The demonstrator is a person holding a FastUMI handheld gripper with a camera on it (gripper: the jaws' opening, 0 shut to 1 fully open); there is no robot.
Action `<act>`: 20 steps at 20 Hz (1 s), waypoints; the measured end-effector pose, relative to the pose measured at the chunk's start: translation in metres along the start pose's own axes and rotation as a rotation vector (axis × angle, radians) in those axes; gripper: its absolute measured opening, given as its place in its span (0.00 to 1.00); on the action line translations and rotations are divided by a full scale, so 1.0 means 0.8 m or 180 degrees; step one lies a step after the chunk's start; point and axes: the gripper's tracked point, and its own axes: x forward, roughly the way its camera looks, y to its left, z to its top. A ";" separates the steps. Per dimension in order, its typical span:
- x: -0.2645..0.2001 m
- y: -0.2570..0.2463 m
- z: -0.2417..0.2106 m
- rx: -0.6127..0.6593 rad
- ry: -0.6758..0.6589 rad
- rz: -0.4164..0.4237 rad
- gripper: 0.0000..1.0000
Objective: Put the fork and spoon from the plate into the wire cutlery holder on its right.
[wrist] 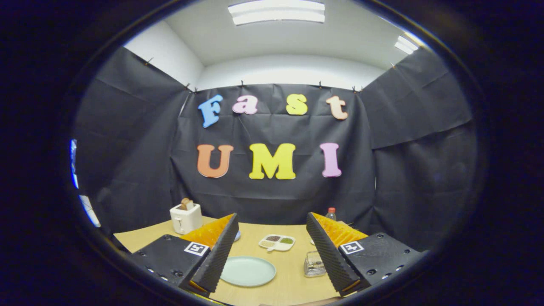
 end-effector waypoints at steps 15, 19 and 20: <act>-0.041 0.006 0.023 0.0110 0.0072 -0.0030 0.95; -0.036 -0.002 0.021 0.0134 0.0133 -0.0040 0.95; -0.033 -0.004 0.020 0.0142 0.0154 -0.0033 0.95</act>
